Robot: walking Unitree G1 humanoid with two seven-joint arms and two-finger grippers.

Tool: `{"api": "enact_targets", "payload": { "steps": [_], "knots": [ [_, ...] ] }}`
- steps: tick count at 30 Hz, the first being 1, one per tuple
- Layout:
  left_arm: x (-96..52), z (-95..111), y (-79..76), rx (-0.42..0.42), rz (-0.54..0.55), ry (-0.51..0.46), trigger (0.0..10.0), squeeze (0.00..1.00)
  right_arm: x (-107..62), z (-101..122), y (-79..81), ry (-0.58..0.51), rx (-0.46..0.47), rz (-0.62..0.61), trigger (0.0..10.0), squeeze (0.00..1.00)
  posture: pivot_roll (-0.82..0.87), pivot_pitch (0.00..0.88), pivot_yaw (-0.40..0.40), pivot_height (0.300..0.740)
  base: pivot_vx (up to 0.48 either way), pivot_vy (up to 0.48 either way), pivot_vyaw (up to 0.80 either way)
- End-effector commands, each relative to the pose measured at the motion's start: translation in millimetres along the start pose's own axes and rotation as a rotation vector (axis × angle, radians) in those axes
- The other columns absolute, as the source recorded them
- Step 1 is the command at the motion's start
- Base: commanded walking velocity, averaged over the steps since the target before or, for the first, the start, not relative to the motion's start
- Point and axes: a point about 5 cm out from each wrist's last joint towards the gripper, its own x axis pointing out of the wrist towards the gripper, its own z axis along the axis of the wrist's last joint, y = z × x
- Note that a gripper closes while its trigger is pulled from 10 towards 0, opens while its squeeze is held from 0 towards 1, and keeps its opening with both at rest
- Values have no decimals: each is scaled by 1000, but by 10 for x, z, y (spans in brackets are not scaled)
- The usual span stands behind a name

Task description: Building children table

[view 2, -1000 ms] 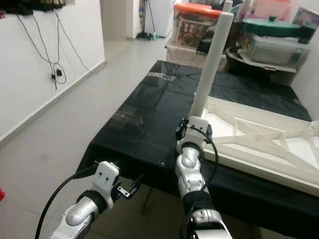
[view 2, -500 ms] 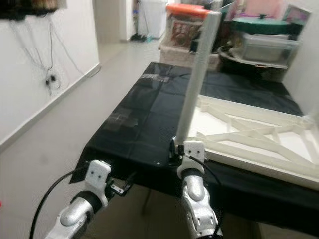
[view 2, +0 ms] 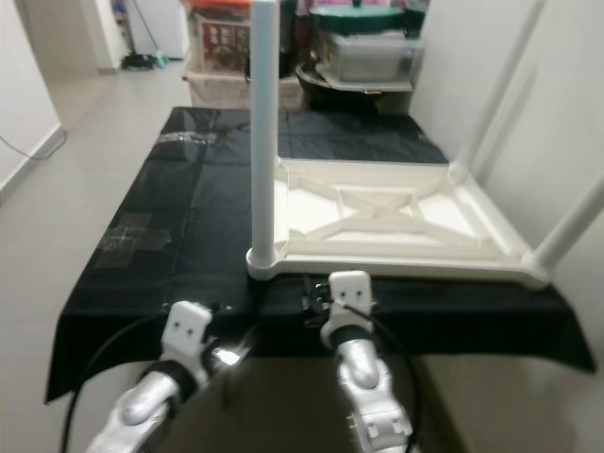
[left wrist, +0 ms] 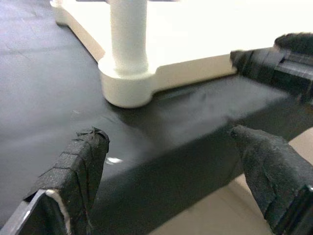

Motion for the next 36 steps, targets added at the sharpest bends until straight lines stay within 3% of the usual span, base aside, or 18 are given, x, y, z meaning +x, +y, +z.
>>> {"api": "enact_targets", "payload": {
  "steps": [1, 9, 24, 27, 36],
  "knots": [
    [-46, -55, 62, 2, 19, 35, 10000, 0, -14, 42, 124, -7, 20, 47, 10000, 0, 37, 0, -37, 740, 0, 472, 0],
    [-65, -45, 62, 4, 25, 38, 10000, 0, -41, 22, 136, 16, 28, 59, 10000, 0, 39, 0, -34, 740, 0, 448, 0],
    [-78, -5, 100, -14, 64, 39, 10000, 0, -80, 131, 262, -25, 71, 192, 10000, 0, 40, 0, -37, 740, 0, 0, 53],
    [-79, 18, 100, -19, 66, 31, 10000, 0, -63, 144, 261, -22, 68, 191, 10000, 0, 44, 0, -39, 740, 0, 0, 794],
    [-95, 28, 96, -27, 64, 27, 10000, 0, 7, 208, 222, -53, 82, 161, 10000, 0, 46, 0, -37, 740, 333, 0, 0]
  ]
}}
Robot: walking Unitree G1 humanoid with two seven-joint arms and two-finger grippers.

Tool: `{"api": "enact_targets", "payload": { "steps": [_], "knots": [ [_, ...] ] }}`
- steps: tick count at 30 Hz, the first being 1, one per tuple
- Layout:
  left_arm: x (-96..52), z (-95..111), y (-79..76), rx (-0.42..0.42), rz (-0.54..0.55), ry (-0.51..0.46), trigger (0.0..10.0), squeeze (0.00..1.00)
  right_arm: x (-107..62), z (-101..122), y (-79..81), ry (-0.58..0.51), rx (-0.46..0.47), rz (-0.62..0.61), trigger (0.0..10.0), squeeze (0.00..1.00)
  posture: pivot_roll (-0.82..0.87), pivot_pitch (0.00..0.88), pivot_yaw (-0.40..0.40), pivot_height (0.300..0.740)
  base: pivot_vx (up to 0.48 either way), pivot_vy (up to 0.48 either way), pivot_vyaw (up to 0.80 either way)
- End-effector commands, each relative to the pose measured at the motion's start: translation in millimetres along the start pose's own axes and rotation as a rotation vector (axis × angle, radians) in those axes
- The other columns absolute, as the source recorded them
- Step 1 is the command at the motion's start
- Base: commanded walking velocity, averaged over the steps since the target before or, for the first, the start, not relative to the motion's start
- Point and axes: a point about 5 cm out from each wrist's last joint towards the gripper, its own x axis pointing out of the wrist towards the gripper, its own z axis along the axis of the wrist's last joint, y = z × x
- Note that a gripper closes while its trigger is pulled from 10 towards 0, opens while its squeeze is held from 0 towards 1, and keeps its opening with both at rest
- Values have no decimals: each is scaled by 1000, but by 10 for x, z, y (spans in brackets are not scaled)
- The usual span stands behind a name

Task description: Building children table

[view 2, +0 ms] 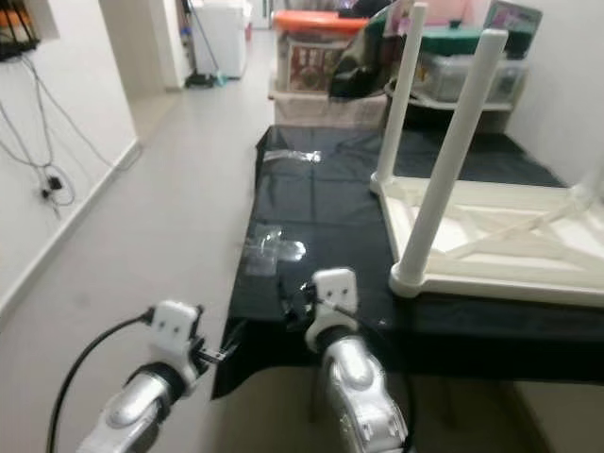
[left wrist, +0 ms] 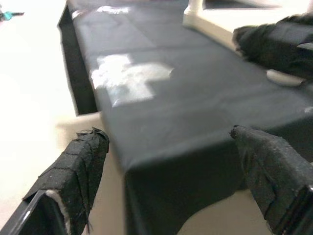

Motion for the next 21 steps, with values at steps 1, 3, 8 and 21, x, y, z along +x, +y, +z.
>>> {"api": "enact_targets", "payload": {
  "steps": [1, 3, 8, 21],
  "knots": [
    [-17, -6, 52, 6, 11, 11, 10000, 0, 26, 20, 52, -14, 18, 12, 10000, 0, 46, 0, -37, 740, 394, 0, 0],
    [-20, -6, 50, 5, 10, 11, 10000, 0, 31, 27, 51, -18, 17, 12, 10000, 0, 46, 0, -37, 740, 394, 0, 0],
    [-38, -30, 29, 2, 3, 13, 10000, 0, 103, 65, 45, -35, 19, 15, 10000, 0, 55, 0, -51, 740, 395, 0, 0],
    [-84, -79, 18, -12, 20, 27, 10000, 0, 565, 462, 67, -65, -89, -113, 10000, 0, 60, 0, -63, 740, 45, 0, 0]
  ]
}}
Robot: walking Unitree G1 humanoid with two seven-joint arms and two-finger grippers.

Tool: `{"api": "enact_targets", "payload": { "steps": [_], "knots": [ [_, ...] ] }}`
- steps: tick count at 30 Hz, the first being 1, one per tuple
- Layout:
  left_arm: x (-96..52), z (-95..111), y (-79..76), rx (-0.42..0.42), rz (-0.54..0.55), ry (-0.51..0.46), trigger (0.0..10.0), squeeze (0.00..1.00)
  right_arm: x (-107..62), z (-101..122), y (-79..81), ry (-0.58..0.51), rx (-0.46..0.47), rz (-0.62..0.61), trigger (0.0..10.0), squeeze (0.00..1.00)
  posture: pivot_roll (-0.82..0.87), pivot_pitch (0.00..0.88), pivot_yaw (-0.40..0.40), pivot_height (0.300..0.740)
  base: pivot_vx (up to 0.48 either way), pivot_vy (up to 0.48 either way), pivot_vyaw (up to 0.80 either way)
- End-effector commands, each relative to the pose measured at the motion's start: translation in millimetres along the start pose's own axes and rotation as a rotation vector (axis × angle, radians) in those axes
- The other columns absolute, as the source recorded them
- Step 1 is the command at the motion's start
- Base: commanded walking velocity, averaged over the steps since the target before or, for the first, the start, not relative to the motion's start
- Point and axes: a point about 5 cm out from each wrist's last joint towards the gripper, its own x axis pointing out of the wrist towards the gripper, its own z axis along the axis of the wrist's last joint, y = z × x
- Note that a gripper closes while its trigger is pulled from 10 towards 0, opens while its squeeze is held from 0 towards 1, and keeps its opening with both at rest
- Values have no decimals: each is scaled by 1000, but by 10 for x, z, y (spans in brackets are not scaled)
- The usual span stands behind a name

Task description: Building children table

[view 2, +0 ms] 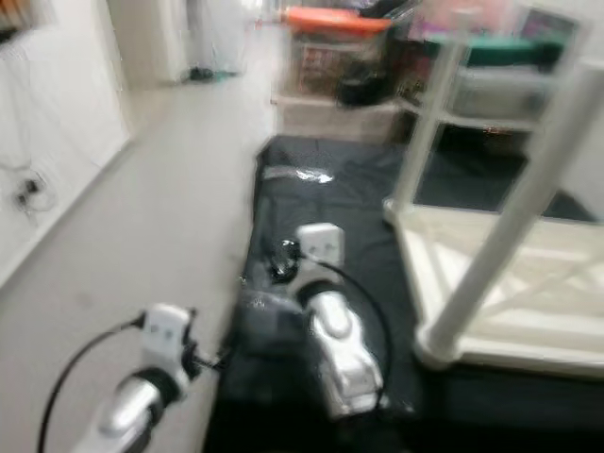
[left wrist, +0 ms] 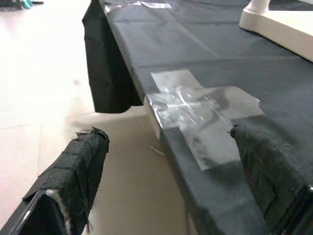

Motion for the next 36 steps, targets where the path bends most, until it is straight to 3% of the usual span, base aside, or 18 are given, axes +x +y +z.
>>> {"api": "enact_targets", "payload": {
  "steps": [1, 7, 8, 11, 14, 17, 19, 23, 36],
  "knots": [
    [-19, -1, -47, -14, -11, 1, 10000, 0, 105, 15, -105, 34, -33, -104, 10000, 0, 59, 0, -63, 740, 0, 0, 0],
    [-38, 31, -75, -18, -14, -2, 10000, 0, 314, 99, -294, 63, -60, -214, 10000, 0, 64, 0, -66, 740, 0, 0, 0],
    [-65, 61, -114, -19, -17, -7, 10000, 0, 439, 106, -555, 124, -109, -350, 10000, 0, 72, 0, -72, 740, 0, 0, 0],
    [-65, 61, -114, -19, -17, -7, 10000, 0, 439, 106, -555, 124, -109, -350, 10000, 0, 72, 0, -72, 740, 0, 0, 0],
    [-150, 71, -179, -45, -19, 10, 10000, 0, 443, -127, -940, 352, -64, -557, 10000, 0, 68, 0, -81, 740, 0, 0, 0],
    [-150, 71, -179, -45, -19, 10, 10000, 0, 443, -127, -940, 352, -64, -557, 10000, 0, 68, 0, -81, 740, 0, 0, 0],
    [-218, 98, -239, -51, -28, 17, 10000, 0, 396, -276, -1058, 501, -29, -635, 10000, 0, 75, 11, -85, 740, 0, 0, 0],
    [-276, 132, -290, -58, -37, 18, 10000, 0, 372, -350, -1077, 581, 10, -656, 10000, 0, 74, 29, -87, 740, 0, 0, 0],
    [-531, 278, -449, -92, -49, 35, 10000, 0, 413, -298, -1110, 643, 88, -729, 10000, 0, 77, 159, -89, 740, 0, 0, 0]
  ]
}}
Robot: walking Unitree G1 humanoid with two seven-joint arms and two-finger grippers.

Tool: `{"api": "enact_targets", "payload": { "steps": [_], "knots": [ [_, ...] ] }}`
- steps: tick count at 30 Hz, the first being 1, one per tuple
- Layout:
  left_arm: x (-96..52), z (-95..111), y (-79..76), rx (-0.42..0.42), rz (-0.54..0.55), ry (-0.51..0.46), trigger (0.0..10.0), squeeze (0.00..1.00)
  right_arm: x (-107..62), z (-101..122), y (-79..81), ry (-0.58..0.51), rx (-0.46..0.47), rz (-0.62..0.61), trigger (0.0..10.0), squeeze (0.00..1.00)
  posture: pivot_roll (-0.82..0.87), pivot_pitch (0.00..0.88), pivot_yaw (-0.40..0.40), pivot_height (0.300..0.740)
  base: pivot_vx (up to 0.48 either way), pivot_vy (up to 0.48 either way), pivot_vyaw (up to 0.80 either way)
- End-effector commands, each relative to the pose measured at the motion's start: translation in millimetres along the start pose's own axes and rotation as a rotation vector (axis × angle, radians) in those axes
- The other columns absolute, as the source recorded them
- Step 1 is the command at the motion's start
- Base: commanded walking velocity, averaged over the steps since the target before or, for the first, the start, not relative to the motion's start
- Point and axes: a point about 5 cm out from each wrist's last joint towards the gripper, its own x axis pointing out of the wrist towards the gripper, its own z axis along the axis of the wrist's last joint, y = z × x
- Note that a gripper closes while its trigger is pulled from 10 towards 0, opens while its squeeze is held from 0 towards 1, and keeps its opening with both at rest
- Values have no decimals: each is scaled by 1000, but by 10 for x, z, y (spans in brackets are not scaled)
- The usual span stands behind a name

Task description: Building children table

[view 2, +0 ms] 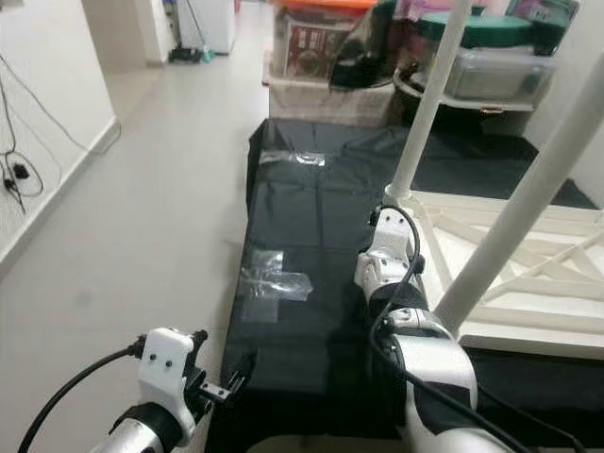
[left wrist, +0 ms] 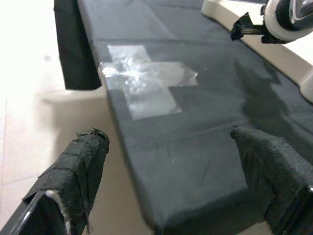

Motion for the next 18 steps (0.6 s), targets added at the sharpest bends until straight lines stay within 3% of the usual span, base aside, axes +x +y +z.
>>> {"api": "enact_targets", "payload": {
  "steps": [1, 7, 15, 16, 17, 18],
  "knots": [
    [-50, 30, -131, -29, -32, 6, 10000, 0, 18, 14, -50, 24, 33, -27, 10000, 0, 77, 159, -89, 740, 0, 0, 0],
    [-151, 45, -170, -47, -23, 25, 10000, 0, 41, 132, -178, 1, 86, -104, 10000, 0, 79, 197, -91, 740, 0, 0, 0],
    [-180, 45, -178, -55, -21, 36, 10000, 0, 41, 205, -212, -17, 120, -113, 10000, 0, 80, 204, -85, 740, 0, 0, 0],
    [-192, 44, -181, -58, -21, 44, 10000, 0, 39, 209, -210, 4, 142, -107, 9137, 0, 76, 206, -81, 740, 0, 0, 0],
    [-199, 44, -182, -60, -21, 50, 10000, 0, 39, 180, -202, 37, 153, -103, 6275, 0, 76, 210, -80, 740, 0, 0, 0],
    [-201, 43, -180, -62, -21, 54, 10000, 0, 38, 166, -195, 49, 149, -98, 6549, 0, 77, 211, -77, 740, 0, 0, 0]
  ]
}}
